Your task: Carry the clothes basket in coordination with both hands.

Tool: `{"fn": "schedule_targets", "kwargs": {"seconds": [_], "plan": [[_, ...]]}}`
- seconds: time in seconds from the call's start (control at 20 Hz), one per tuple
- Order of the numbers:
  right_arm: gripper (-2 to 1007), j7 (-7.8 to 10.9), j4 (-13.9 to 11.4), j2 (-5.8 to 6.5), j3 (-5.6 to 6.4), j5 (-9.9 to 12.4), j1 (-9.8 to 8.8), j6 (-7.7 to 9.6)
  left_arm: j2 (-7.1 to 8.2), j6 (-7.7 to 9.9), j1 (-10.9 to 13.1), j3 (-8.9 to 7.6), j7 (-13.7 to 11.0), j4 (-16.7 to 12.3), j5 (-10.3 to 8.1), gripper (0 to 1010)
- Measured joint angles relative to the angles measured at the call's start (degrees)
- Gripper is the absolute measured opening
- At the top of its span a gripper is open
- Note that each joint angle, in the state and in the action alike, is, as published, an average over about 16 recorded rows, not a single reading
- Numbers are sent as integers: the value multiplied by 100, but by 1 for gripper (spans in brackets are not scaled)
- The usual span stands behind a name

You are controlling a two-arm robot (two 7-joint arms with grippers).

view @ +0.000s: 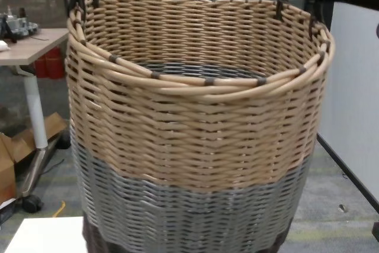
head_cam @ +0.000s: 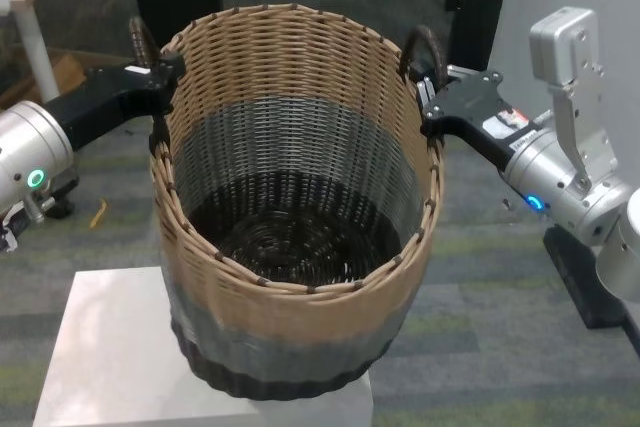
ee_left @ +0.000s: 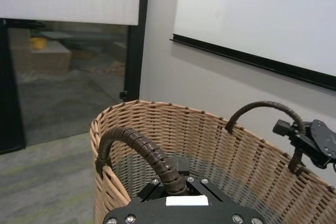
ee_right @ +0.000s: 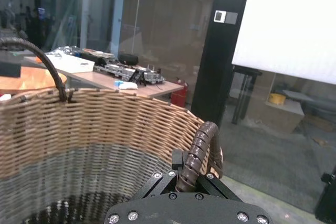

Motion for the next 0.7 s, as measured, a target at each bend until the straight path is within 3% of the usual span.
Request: {"fn": "schedule_targets", "kwargs": {"seconds": [0.3, 0.7], "plan": [[11, 127, 179, -2, -96, 17, 213, -28, 15, -17, -34, 3, 185, 79, -32, 0], [11, 313, 604, -51, -305, 12, 622, -100, 33, -156, -143, 7, 360, 297, 26, 0]]}}
